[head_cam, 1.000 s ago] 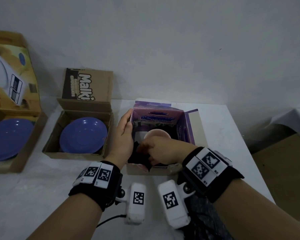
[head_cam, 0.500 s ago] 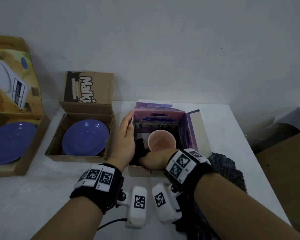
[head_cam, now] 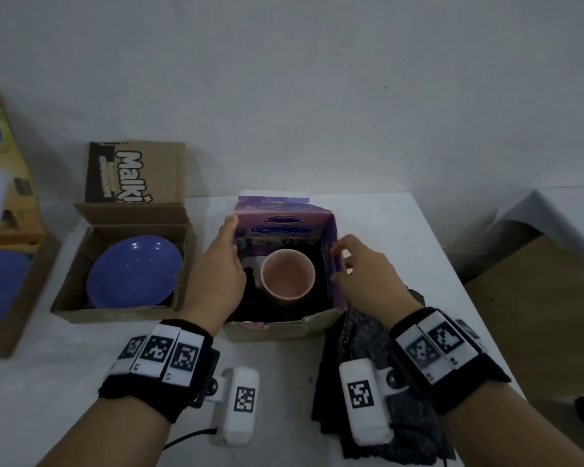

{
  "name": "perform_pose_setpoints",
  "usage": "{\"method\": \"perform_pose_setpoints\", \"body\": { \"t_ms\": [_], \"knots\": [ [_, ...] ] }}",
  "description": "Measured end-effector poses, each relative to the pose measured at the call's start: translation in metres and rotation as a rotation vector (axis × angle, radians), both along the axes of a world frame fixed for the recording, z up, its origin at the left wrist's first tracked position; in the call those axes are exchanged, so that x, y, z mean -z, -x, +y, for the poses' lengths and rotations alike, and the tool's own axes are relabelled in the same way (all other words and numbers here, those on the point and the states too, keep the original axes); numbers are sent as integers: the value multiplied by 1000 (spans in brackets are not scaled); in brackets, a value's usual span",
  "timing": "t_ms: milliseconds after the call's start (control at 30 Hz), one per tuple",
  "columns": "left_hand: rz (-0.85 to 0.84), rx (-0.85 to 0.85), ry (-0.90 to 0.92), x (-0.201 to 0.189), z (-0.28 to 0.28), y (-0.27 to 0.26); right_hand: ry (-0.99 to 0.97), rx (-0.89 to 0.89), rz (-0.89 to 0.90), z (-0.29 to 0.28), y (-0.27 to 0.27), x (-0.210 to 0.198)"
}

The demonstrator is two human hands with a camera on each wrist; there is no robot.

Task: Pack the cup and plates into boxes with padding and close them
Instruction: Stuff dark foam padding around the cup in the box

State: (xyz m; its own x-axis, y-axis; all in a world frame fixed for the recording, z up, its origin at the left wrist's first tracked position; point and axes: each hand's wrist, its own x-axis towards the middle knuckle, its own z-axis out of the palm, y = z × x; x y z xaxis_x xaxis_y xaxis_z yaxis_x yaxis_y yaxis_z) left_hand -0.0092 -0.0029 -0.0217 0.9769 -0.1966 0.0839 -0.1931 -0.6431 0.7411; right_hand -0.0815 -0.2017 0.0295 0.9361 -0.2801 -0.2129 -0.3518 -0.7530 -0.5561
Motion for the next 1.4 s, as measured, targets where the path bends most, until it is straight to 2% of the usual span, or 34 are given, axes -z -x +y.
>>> {"method": "perform_pose_setpoints", "body": {
  "t_ms": [100, 167, 200, 233, 300, 367, 433, 533, 667, 733, 900, 1000, 1067, 1233, 1333, 1400],
  "knots": [
    [-26, 4, -41, 0, -3, 2, -186, 49, -19, -10, 9, 7],
    [-30, -3, -58, 1, -3, 1, -310, 238, -64, -24, 18, 13],
    [-38, -2, -61, 1, -3, 2, -289, 310, -76, -34, 24, 18],
    [-48, 1, -63, 1, -4, 2, -190, 312, -30, -43, 32, 22],
    [-60, -5, -83, 2, -5, 2, 70, 149, 193, -53, 49, 31],
    [-61, -20, -116, 2, -7, 3, 241, -4, 363, -48, 64, 42],
    [-60, -35, -135, 2, -7, 3, 367, -53, 370, -40, 72, 52],
    [-29, -50, -140, 0, -9, 5, 400, -68, 303, -41, 79, 58],
    [-8, -52, -136, 0, -8, 6, 227, -136, 251, -45, 86, 53],
    [-11, -53, -125, 0, -9, 7, 150, -113, 186, -46, 86, 47],
    [-19, -55, -84, -5, -11, 11, -10, 174, -81, -53, 80, 39],
    [-23, -55, -69, -6, -11, 13, -309, 395, -188, -51, 76, 29],
    [-20, -50, -63, -5, -10, 12, -458, 465, -218, -54, 74, 24],
    [-14, -41, -2, -5, -12, 12, -310, 498, -361, -68, 63, 6],
    [-18, -36, 35, -3, -10, 11, -393, 434, -498, -56, 48, -13],
    [-20, -38, 35, -2, -10, 10, -319, 348, -583, -37, 38, -26]
  ]
}}
